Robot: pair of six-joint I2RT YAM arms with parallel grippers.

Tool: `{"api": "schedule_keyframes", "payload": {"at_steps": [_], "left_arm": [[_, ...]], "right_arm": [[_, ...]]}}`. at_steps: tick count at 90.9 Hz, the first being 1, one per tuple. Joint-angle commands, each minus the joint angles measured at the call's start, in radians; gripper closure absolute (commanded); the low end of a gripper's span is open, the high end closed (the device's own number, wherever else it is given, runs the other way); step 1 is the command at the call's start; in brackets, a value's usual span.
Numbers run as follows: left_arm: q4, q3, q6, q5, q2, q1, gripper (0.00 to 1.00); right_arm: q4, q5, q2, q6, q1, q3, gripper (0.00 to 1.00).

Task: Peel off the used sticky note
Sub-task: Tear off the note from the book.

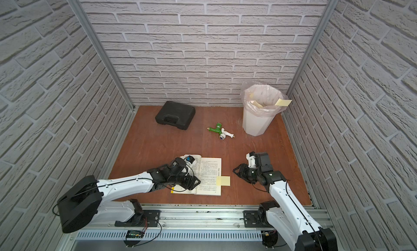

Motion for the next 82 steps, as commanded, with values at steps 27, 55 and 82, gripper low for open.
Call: {"api": "schedule_keyframes", "payload": {"at_steps": [27, 55, 82], "left_arm": [[0.016, 0.033, 0.019, 0.014, 0.052, -0.005, 0.22], [0.038, 0.017, 0.014, 0.009, 0.067, -0.007, 0.22], [0.056, -0.003, 0.004, 0.007, 0.068, -0.007, 0.22]], "right_arm": [[0.193, -0.024, 0.082, 0.106, 0.124, -0.107, 0.53], [0.264, -0.04, 0.11, 0.15, 0.153, -0.127, 0.55], [0.331, -0.052, 0.141, 0.201, 0.17, -0.128, 0.66]]}}
